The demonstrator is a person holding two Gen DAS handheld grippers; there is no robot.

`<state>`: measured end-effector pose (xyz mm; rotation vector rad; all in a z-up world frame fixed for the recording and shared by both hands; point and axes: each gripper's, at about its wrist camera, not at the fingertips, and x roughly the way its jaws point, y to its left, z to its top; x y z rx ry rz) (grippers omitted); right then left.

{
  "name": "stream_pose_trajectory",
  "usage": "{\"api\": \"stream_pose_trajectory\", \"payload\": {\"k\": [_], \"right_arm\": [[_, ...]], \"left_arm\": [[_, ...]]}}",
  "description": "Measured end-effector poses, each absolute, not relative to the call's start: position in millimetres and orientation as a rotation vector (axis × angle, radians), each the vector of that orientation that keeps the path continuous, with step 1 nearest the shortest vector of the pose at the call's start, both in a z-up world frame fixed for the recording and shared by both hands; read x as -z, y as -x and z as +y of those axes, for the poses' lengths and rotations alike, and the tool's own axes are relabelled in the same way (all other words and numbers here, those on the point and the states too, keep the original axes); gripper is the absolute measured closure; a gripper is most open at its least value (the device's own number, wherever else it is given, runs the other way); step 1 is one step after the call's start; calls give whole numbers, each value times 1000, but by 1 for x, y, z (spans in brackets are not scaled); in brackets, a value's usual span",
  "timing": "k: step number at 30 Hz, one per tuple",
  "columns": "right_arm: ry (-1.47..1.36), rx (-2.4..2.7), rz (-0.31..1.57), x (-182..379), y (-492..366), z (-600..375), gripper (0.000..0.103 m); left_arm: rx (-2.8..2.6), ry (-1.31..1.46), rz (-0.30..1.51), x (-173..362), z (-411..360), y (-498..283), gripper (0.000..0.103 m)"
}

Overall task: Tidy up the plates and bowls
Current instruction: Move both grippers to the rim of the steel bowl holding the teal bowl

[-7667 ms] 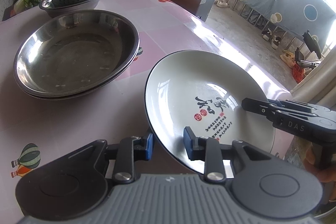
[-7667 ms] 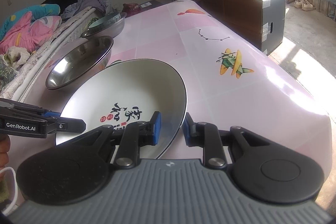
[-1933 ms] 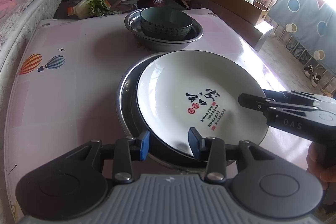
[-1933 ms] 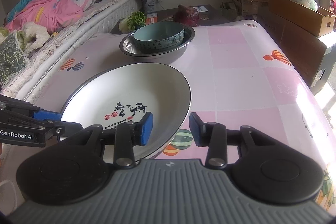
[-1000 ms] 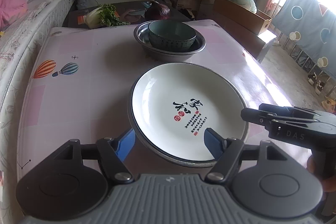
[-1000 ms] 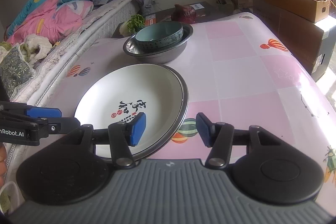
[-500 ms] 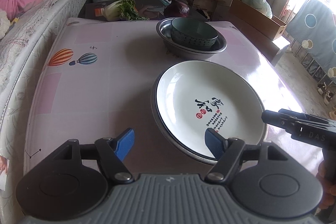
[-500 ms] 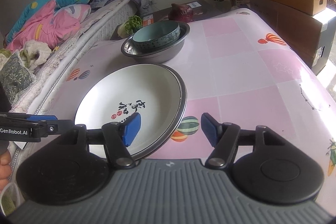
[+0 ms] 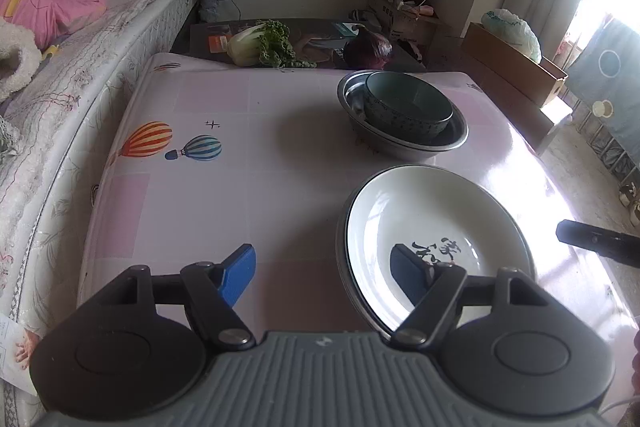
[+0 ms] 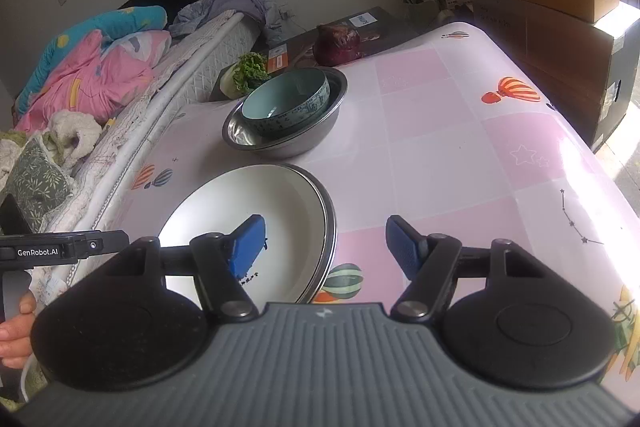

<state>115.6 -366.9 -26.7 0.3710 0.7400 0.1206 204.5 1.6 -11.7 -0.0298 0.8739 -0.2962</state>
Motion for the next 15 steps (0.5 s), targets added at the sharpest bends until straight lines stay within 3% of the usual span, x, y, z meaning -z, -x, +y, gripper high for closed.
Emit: {"api": "stream_pose_trajectory", "payload": {"k": [11,15], "right_arm": [[-501,-140,814,15,-232,-411,37],[-543,-156,882,33,-279,-411,46]], "left_arm": [[288,3,825,-1,-28,-297,32],[311,42,875,8,-40,-337,39]]}}
